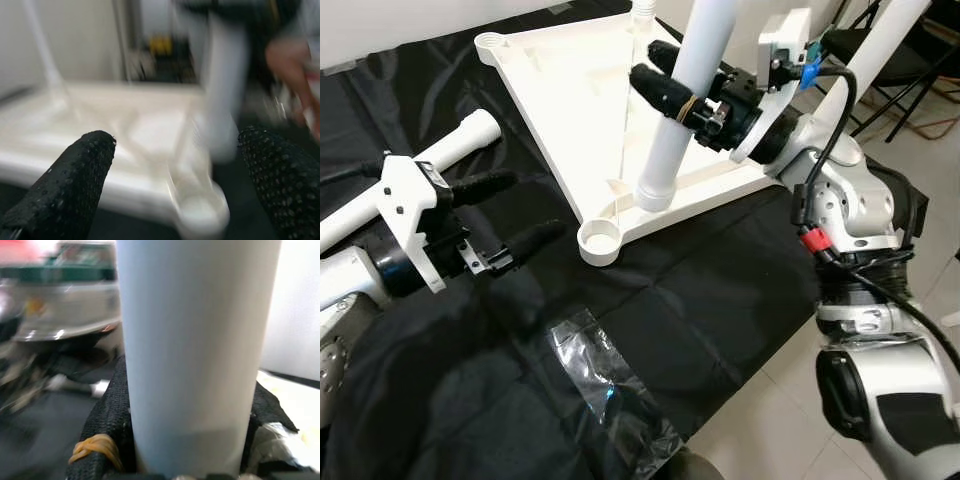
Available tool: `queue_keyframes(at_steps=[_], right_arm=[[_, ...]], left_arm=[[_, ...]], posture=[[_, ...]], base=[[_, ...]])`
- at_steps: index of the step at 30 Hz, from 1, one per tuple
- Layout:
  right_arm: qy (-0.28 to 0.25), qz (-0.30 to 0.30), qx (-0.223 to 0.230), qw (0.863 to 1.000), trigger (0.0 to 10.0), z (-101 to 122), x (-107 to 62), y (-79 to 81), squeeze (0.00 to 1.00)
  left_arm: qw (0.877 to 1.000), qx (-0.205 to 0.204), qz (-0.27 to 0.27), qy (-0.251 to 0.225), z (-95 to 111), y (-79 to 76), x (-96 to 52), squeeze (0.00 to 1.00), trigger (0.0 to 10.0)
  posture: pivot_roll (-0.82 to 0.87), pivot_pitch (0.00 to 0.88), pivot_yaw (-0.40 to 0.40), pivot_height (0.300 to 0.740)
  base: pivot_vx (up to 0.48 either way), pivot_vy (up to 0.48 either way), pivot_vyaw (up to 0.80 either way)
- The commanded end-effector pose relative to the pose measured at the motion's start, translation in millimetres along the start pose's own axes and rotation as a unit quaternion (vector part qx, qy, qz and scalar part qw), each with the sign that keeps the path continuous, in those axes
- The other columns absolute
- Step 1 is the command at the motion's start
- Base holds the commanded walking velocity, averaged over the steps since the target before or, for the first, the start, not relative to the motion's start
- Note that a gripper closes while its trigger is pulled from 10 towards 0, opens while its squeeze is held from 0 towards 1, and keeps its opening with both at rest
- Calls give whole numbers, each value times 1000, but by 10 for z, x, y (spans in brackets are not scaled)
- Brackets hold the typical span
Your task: Building children table
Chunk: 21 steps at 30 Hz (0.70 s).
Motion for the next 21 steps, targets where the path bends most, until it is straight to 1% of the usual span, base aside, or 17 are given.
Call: queue_keyframes(at_steps=[1,2,3,4,5,6,7,8,9,10,12,13,14,16,20,21], right_arm=[[51,12,-21,998,10000,-134,-27,38,0],[72,3,-29,997,10000,-186,-40,12,0],[94,-4,-44,995,10000,-254,-47,0,0],[94,-4,-44,995,10000,-254,-47,0,0],[104,-4,-49,993,10000,-300,-41,8,0],[104,-4,-49,993,10000,-300,-41,8,0],[107,-2,-51,993,10000,-327,-23,26,0],[107,1,-53,993,10000,-353,9,53,0],[107,1,-53,993,10000,-353,9,53,0],[98,9,-50,994,10000,-360,93,118,0],[98,9,-50,994,10000,-360,93,118,0],[93,18,-50,994,10000,-358,152,168,0],[93,18,-50,994,10000,-358,152,168,0],[97,25,-52,994,10000,-376,188,208,0],[101,30,-52,993,10000,-393,204,235,0],[111,38,-54,992,10000,-429,226,279,0]], left_arm=[[997,5,45,-63,287,180,-11,0,10000],[995,5,57,-83,381,239,1,0,10000],[991,-3,61,-116,505,270,30,0,10000],[991,-3,61,-116,505,270,30,0,10000],[987,-13,59,-148,625,278,67,0,10000],[987,-13,59,-148,625,278,67,0,10000],[984,-22,50,-172,713,261,103,0,10000],[980,-30,32,-194,795,212,155,0,10000],[980,-30,32,-194,795,212,155,0,10000],[976,-44,-17,-214,864,35,283,0,10000],[976,-44,-17,-214,864,35,283,0,10000],[972,-62,-60,-218,846,-149,382,0,10000],[972,-62,-60,-218,846,-149,382,0,10000],[970,-79,-72,-220,838,-205,425,0,10000],[969,-82,-72,-220,837,-209,442,0,10000],[969,-83,-73,-221,836,-215,465,0,10000]], posture=[[20,226,-88,740],[20,226,-89,740],[24,222,-91,740],[24,222,-91,740],[25,221,-91,740],[25,221,-91,740],[26,218,-89,740],[26,212,-88,740],[26,212,-88,740],[26,207,-84,740],[26,207,-84,740],[26,200,-85,740],[26,200,-85,740],[25,194,-85,740],[25,193,-85,740],[26,190,-85,740]], base=[[0,0,0],[0,0,0],[0,0,0],[0,0,0],[0,0,0],[0,0,0],[0,0,0],[0,0,0],[0,0,0],[0,0,0],[0,0,0],[0,0,0],[0,0,0],[0,0,0],[0,0,0],[0,0,0]])
Point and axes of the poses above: a point about 5 cm out from each wrist's last joint towards the gripper, its own x axis pointing out of the wrist towards the gripper, its own z axis along the axis of the wrist's last joint, y = z × x, the point moved 3 cm from there along x, pointing out of the wrist towards the gripper, and after that the axes turned 5 degrees about x, right-handed, at the moved point
